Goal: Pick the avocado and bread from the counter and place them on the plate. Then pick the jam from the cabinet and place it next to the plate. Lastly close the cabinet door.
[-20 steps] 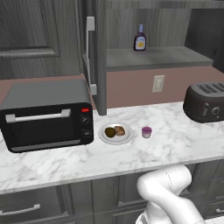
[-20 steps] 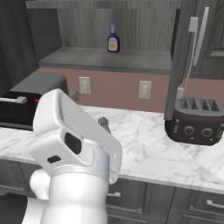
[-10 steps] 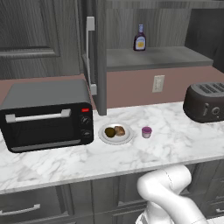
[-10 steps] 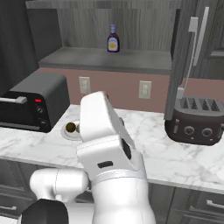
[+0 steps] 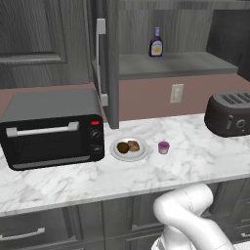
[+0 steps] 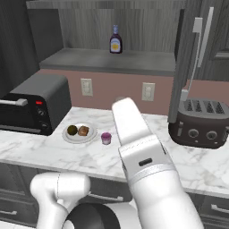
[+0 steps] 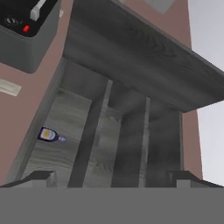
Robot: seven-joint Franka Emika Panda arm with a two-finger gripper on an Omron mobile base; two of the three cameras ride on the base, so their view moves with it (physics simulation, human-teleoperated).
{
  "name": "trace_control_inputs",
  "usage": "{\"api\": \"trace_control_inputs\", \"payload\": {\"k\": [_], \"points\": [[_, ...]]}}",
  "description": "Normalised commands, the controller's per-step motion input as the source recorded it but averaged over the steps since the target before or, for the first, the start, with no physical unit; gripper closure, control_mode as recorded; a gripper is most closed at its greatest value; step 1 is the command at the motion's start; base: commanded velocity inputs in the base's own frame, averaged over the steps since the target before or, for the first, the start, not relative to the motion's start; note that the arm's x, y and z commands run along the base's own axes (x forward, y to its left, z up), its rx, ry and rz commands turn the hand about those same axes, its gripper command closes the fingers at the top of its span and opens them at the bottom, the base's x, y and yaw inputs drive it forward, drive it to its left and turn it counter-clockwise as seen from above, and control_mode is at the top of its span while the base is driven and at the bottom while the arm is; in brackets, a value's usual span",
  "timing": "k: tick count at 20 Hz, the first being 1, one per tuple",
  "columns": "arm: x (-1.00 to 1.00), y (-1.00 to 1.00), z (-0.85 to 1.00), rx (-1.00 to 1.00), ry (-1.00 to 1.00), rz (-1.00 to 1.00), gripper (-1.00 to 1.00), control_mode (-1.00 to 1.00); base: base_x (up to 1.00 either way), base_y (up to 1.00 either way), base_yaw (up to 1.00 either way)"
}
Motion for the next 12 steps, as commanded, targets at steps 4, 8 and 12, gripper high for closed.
{"api": "trace_control_inputs", "payload": {"k": [4, 8, 12], "points": [[0.22, -0.26, -0.09, -0.01, -0.01, 0.09, -1.00, -1.00, 0.00, 0.00, 0.00], [0.03, -0.35, 0.00, -0.01, -0.04, 0.00, -1.00, -1.00, 0.00, 0.00, 0.00], [0.11, -0.27, -0.01, -0.07, -0.04, 0.00, -1.00, -1.00, 0.00, 0.00, 0.00]]}}
